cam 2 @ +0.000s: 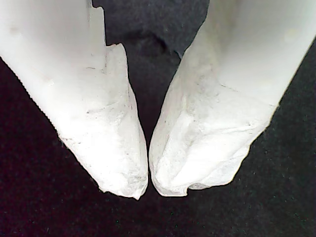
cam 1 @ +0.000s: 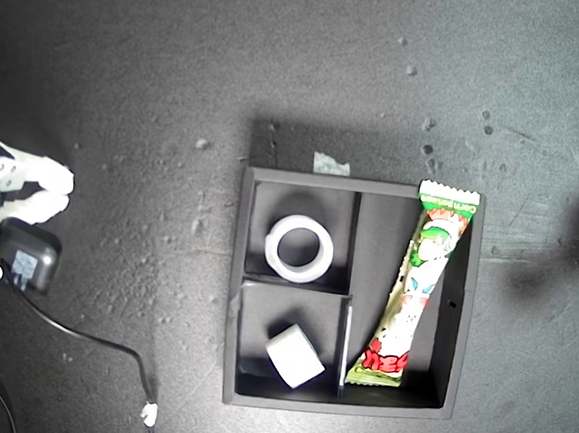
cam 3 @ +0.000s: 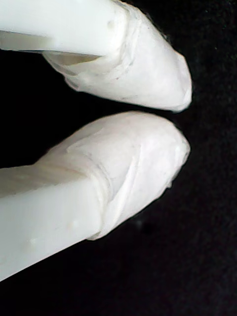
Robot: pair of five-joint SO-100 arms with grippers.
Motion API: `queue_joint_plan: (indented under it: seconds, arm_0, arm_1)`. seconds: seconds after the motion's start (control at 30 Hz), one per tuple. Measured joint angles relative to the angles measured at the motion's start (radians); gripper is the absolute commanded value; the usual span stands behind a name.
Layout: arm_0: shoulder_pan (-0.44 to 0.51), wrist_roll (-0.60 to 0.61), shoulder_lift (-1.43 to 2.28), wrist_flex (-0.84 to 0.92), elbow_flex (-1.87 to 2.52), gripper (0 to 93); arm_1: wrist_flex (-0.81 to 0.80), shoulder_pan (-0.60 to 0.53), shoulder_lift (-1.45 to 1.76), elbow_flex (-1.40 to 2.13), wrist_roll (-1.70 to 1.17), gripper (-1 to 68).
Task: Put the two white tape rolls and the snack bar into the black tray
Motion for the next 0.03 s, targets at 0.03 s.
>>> queue_joint_plan:
  seconds: [0.03]
  arm_0:
    - [0.000, 0.000, 0.000, 0.000, 0.000, 0.2]
  arm_1:
    - [0.000, 0.000, 0.000, 0.000, 0.000, 0.0]
